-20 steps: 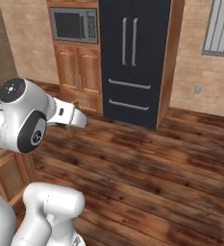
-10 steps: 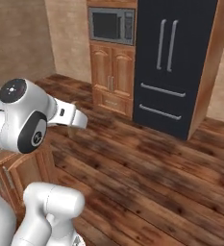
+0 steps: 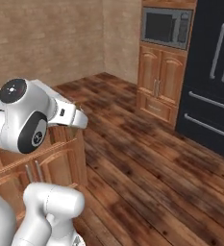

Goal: Start the toaster. Once the lever pops up, take the bread to the plate on the dining counter.

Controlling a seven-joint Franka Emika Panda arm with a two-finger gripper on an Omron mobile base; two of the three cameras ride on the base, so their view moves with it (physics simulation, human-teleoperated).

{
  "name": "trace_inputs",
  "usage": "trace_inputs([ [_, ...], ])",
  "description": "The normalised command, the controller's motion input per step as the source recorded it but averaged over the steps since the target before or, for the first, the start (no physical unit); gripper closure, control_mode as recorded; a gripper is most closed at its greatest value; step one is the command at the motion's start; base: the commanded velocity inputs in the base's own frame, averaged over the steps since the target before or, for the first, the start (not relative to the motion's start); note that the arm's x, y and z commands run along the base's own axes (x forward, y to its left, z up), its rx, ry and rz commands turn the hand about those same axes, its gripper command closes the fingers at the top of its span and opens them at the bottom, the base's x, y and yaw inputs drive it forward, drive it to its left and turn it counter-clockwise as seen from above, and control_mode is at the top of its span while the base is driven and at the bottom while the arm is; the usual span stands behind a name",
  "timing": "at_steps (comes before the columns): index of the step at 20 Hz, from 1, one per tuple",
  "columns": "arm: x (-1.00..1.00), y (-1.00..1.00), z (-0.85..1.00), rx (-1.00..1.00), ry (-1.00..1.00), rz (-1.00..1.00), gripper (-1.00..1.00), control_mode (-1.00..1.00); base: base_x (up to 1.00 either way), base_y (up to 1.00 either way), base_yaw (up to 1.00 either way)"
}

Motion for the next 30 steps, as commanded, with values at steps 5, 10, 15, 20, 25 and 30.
trace_inputs([
  [5,0.00,0.00,0.00,0.00,0.00,0.00,1.00,1.00,0.41,0.21,0.39],
  [10,0.00,0.00,0.00,0.00,0.00,0.00,1.00,1.00,0.41,0.27,0.35],
  [15,0.00,0.00,0.00,0.00,0.00,0.00,1.00,1.00,0.31,0.23,0.32],
  [20,0.00,0.00,0.00,0.00,0.00,0.00,1.00,1.00,0.10,0.23,0.32],
  [25,0.00,0.00,0.00,0.00,0.00,0.00,1.00,1.00,-0.09,0.30,0.34],
  [30,0.00,0.00,0.00,0.00,0.00,0.00,1.00,1.00,-0.41,0.30,0.31],
])
